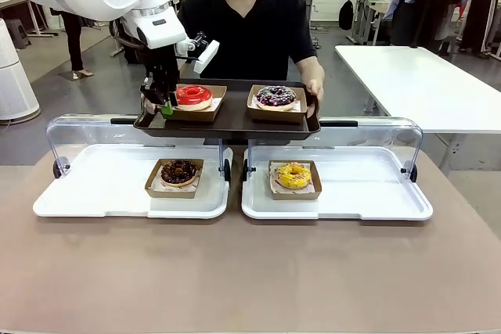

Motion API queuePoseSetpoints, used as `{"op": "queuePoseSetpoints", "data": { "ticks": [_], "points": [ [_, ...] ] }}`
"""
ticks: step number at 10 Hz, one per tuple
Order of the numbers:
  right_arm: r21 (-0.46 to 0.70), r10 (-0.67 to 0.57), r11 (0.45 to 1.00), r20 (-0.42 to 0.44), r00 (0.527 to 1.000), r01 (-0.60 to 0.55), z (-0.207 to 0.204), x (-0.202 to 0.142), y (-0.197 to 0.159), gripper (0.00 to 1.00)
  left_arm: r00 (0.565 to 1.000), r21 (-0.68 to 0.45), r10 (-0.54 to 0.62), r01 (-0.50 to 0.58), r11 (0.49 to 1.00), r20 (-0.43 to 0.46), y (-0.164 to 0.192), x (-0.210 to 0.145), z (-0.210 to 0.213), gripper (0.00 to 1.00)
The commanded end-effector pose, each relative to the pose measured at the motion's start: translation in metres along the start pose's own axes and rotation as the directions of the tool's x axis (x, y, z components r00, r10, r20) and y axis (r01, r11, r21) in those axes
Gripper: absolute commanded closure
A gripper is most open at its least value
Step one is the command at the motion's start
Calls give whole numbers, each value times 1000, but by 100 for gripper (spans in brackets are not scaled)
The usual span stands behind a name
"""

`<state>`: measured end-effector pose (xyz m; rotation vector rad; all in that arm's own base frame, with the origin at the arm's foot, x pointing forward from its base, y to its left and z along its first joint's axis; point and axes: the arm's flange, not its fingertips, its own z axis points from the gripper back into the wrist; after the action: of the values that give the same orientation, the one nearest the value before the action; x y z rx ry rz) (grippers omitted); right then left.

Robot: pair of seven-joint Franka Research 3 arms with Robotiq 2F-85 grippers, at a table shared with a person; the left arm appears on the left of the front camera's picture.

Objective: Provide the desired donut to the person.
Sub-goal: Place the picked Paper togo box onto the Handle tray extended by the person.

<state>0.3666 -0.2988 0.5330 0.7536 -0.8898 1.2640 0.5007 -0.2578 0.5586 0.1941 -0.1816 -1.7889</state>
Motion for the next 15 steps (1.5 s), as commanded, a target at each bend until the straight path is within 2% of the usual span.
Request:
{"op": "queuePoseSetpoints", "data": {
  "ticks": [1,2,3,4,11,12,13,15],
  "points": [
    [4,0,1000,1,1000,0,0,0,1,0,1000,3,18,-18,1000,20,1,2,8,0],
    [4,0,1000,1,1000,0,0,0,1,0,1000,10,16,-16,1000,24,-1,3,12,0],
    [4,0,1000,1,1000,0,0,0,1,0,1000,11,15,-15,1000,24,-2,3,14,8],
    [4,0,1000,1,1000,0,0,0,1,0,1000,9,11,-11,1000,22,-1,4,16,0],
    [4,0,1000,1,1000,0,0,0,1,0,1000,-6,23,-23,1000,18,-7,3,23,0],
    [4,0,1000,1,1000,0,0,0,1,0,999,-33,14,-13,999,43,-22,-5,42,0],
    [4,0,1000,1,1000,0,0,0,1,0,998,-26,-19,20,999,58,-53,-30,67,0],
    [4,0,1000,1,1000,0,0,0,1,0,996,-1,-17,17,1000,90,-129,-113,85,0]
  ]
}}
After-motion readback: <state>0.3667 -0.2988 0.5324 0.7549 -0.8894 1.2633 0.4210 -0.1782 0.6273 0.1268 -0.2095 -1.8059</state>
